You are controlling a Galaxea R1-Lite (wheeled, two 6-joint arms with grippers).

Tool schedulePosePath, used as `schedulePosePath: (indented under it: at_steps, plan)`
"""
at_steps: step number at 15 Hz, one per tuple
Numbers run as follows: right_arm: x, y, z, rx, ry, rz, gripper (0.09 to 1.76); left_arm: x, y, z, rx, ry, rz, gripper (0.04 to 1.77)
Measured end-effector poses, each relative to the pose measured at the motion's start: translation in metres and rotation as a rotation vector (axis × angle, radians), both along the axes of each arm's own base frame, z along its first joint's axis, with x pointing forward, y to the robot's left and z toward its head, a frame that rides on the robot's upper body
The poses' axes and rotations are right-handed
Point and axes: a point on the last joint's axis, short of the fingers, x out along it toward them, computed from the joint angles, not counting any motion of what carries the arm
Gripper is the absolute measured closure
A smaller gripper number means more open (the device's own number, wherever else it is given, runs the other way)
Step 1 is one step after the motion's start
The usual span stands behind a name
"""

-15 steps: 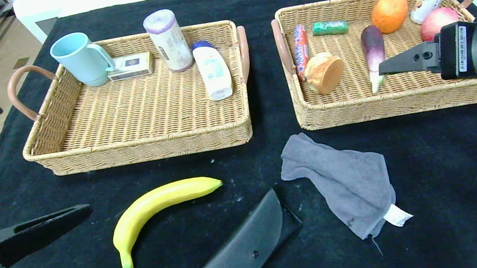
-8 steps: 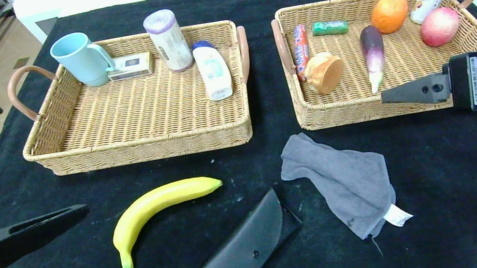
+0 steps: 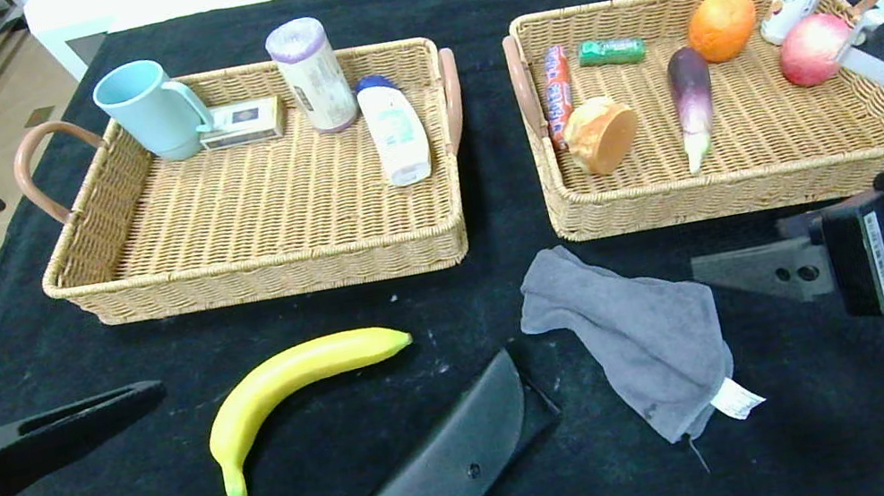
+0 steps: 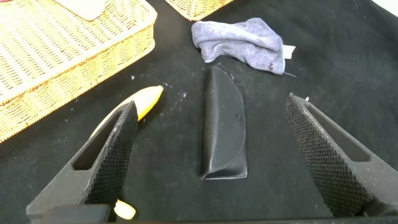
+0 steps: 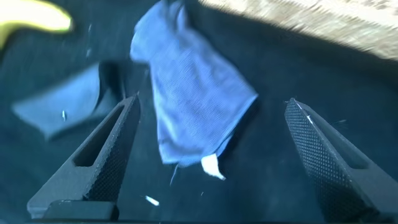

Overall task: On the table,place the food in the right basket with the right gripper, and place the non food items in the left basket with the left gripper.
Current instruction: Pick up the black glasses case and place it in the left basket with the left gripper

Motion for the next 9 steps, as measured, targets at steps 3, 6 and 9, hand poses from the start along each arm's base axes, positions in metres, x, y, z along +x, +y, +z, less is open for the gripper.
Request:
schedulePosePath:
  at_steps: [3, 6, 9]
  plan:
    - [-0.009, 0.006, -0.012, -0.081, -0.013, 0.023, 0.15, 0.000, 0.000, -0.001, 0.007, -0.002, -0.001, 0.09]
    - [-0.016, 0.014, -0.018, -0.107, -0.027, 0.079, 0.15, 0.000, 0.000, -0.001, 0.008, -0.001, -0.001, 0.09]
    - [-0.021, 0.024, -0.018, -0.091, -0.088, 0.132, 0.15, 0.000, 0.000, -0.001, 0.008, -0.003, -0.001, 0.09]
